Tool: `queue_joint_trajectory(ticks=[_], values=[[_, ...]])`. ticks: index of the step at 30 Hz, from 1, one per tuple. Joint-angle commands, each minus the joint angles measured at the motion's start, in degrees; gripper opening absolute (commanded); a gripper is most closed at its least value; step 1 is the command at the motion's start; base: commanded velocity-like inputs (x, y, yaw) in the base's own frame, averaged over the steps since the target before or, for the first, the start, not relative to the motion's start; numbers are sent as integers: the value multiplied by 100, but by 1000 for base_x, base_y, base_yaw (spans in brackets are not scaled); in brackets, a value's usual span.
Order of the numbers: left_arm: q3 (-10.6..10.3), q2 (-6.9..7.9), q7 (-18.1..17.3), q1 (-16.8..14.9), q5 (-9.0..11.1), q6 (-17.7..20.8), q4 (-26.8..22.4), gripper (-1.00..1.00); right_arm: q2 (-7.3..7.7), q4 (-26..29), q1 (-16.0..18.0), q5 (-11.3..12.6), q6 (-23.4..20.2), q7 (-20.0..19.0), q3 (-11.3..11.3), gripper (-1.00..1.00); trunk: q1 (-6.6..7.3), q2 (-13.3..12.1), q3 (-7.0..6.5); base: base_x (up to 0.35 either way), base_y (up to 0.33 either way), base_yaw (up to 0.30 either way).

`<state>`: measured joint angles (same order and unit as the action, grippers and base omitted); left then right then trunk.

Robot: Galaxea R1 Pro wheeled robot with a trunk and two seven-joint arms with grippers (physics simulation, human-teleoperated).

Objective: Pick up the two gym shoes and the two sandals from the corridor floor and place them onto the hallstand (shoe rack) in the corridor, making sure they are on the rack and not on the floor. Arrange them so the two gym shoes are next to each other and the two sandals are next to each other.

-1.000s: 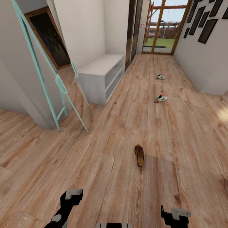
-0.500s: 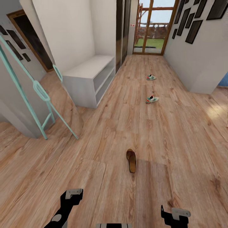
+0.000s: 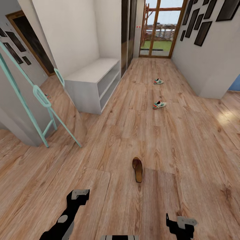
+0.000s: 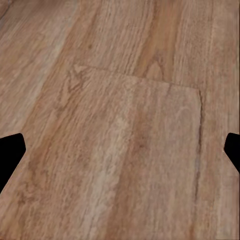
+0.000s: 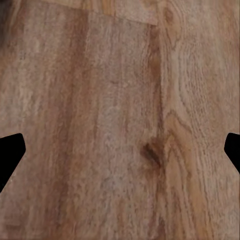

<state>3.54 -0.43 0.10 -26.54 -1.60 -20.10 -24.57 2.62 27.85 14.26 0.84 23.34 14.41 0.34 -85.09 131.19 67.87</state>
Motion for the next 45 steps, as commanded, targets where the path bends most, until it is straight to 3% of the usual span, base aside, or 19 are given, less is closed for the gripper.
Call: queue_joint_trajectory(ticks=[1, 8, 16, 20, 23, 26, 27, 31, 32, 45], values=[[18, -36, 1, -41, -17, 63, -85, 100, -35, 35, 12, 9, 12, 8, 5, 100, 1, 1, 4, 2, -1, -2], [-15, -224, -15, -412, -22, 932, -622, 100, -271, 253, 320, 5, -291, -1, 8, 100, 1, 1, 4, 1, 0, -1], [-32, -229, -6, -593, -32, 1434, -1048, 100, -429, 364, 919, 10, -1126, -7, 15, 100, 1, 1, 4, 0, 0, 0], [-36, -232, -6, -628, -36, 1815, -1672, 100, -599, 388, 1452, 16, -1568, -8, 16, 100, 1, 1, 4, 0, 0, 0], [-77, -290, -20, -669, -48, 2390, -2123, 100, -725, 365, 1749, 19, -1763, -8, 15, 100, 1, 1, 4, 0, 0, 0], [-402, -431, -26, -1006, -48, 2973, -2431, 100, -842, 349, 1924, 20, -1881, -8, 17, 100, 1, 1, 4, 0, 0, 0], [-781, -542, -5, -1433, -22, 3225, -2527, 100, -884, 328, 1983, 15, -1920, -8, 15, 100, 1, 1, 4, 0, 0, 0], [-947, -633, 3, -1772, -6, 3359, -2554, 100, -897, 264, 2002, 13, -1920, -5, 20, 100, 1, 1, 4, 0, 0, 0], [-1009, -735, 21, -1943, -23, 3553, -2553, 100, -885, 41, 2008, 18, -1908, 5, 3, 100, 1, 1, 4, 0, 0, 0], [-1114, -731, 0, -1904, -58, 3621, -2627, 100, -865, -263, 2011, 22, -1887, -6, 0, 100, 1, 1, 4, 74, 0, 0]])
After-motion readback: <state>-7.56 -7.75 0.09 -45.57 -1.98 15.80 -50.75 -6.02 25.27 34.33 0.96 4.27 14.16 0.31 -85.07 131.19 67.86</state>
